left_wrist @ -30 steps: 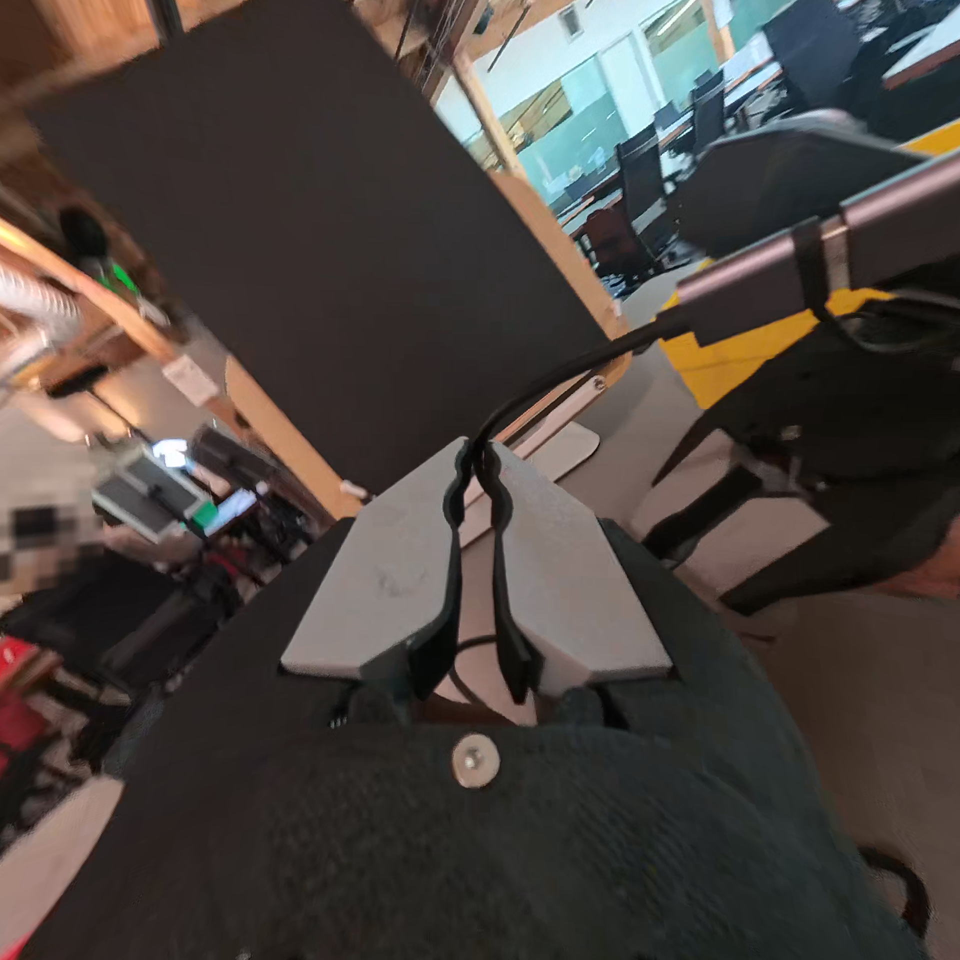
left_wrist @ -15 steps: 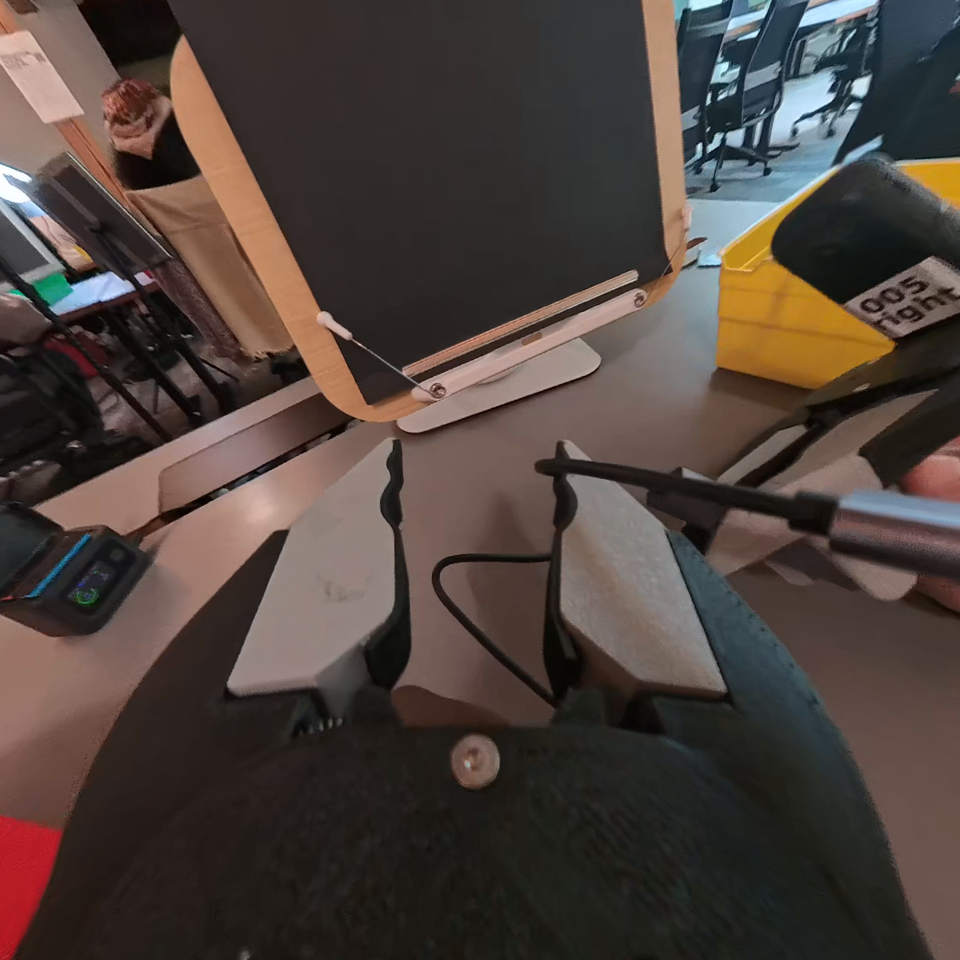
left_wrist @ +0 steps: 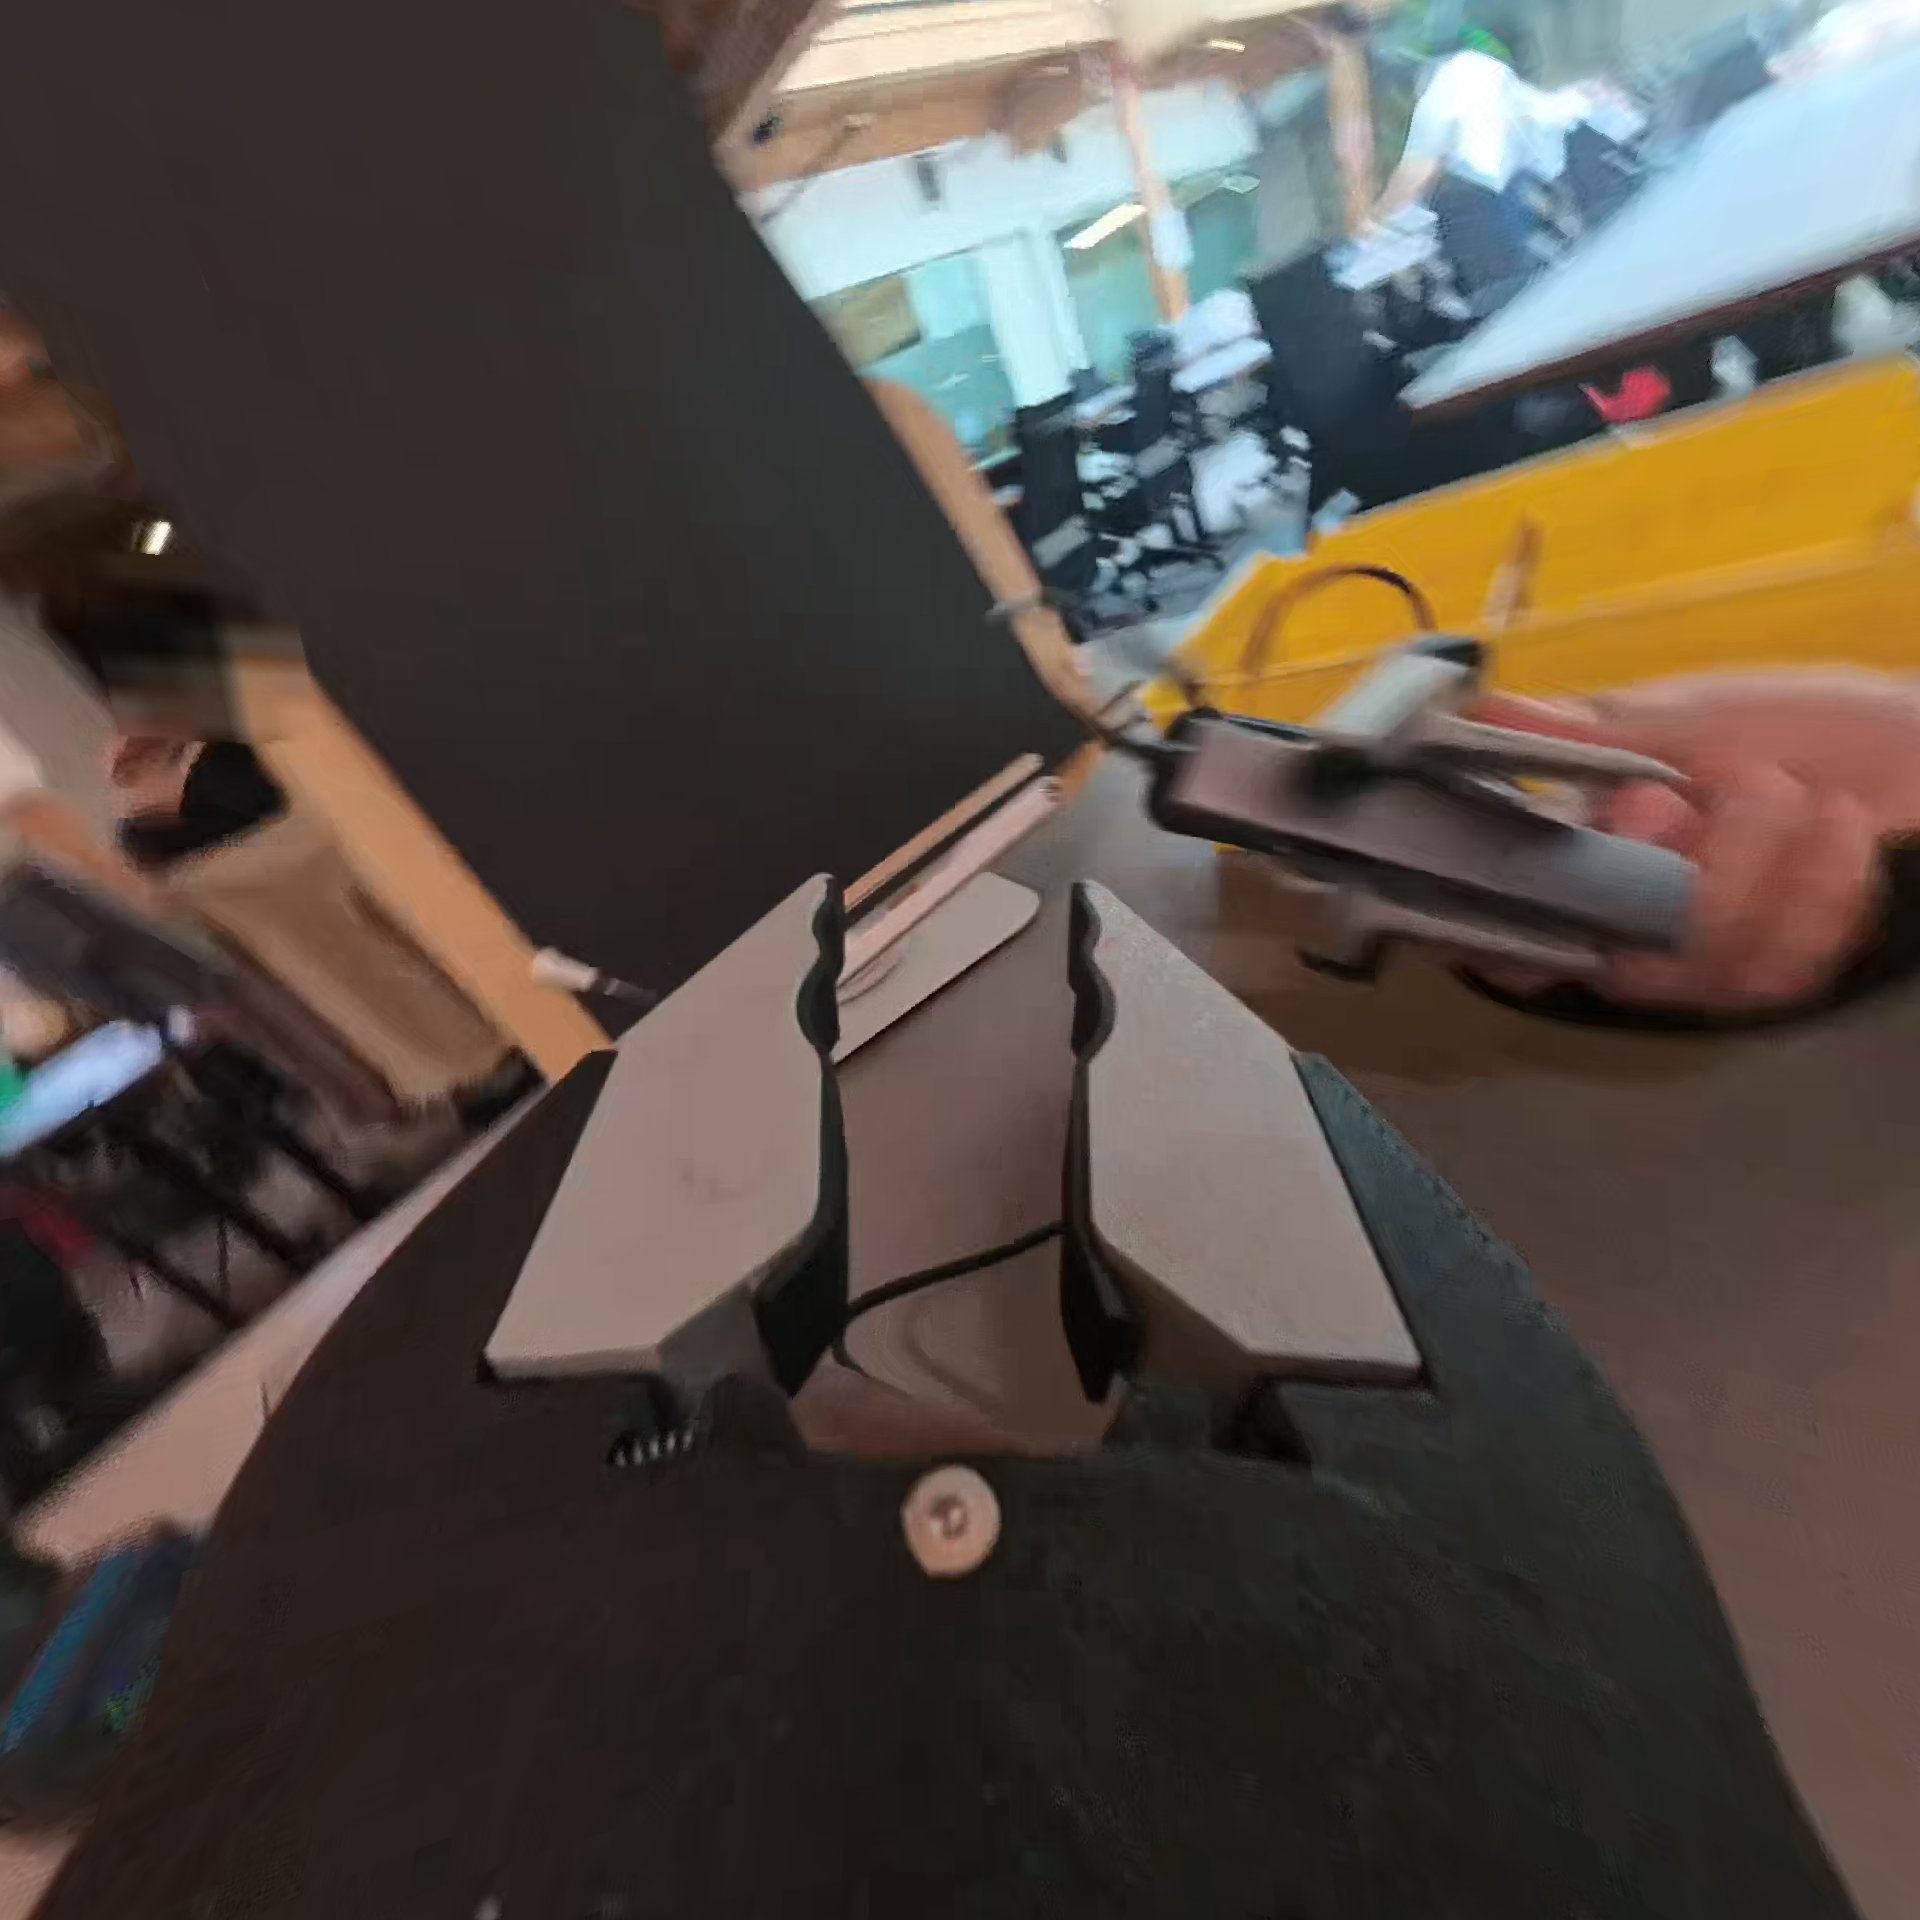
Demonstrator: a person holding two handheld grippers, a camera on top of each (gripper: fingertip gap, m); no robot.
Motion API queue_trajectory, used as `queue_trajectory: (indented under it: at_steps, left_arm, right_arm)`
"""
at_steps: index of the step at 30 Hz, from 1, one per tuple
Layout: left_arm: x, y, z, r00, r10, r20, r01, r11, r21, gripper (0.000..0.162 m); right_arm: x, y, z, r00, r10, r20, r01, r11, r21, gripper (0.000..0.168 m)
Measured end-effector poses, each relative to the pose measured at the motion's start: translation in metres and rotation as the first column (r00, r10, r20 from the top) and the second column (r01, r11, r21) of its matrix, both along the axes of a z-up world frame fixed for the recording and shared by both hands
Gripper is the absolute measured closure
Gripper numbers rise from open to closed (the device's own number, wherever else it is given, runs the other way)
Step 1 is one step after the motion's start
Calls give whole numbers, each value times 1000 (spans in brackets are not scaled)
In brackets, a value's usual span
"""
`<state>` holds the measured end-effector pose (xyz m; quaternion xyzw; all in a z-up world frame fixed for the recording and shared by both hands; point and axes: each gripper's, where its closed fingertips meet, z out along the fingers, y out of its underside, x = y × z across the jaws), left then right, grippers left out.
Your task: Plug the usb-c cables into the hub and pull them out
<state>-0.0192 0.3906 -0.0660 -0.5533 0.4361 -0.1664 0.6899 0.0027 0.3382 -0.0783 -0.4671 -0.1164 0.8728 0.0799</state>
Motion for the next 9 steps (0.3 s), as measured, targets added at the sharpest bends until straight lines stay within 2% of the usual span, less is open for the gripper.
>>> queue_trajectory:
  at_steps: [1, 3, 6, 9]
  left_arm:
    - [10, -16, -5, 996, -66, -68, 70, 995, 65, 121]
    - [25, -37, -12, 981, -129, -144, 155, 970, 185, 129]
    - [29, -39, -12, 978, -63, -197, 128, 932, 339, 138]
    - [25, -32, -25, 955, 7, -296, 113, 914, 389, 139]
  right_arm:
    - [-2, 1, -5, 1000, 11, 20, -10, 1000, -21, 151]
    - [-7, -1, -14, 998, 37, 57, -34, 998, -48, 151]
    - [-11, -4, -19, 994, 74, 80, -67, 994, -81, 152]
    - [-14, -12, -23, 987, 111, 116, -104, 992, -67, 152]
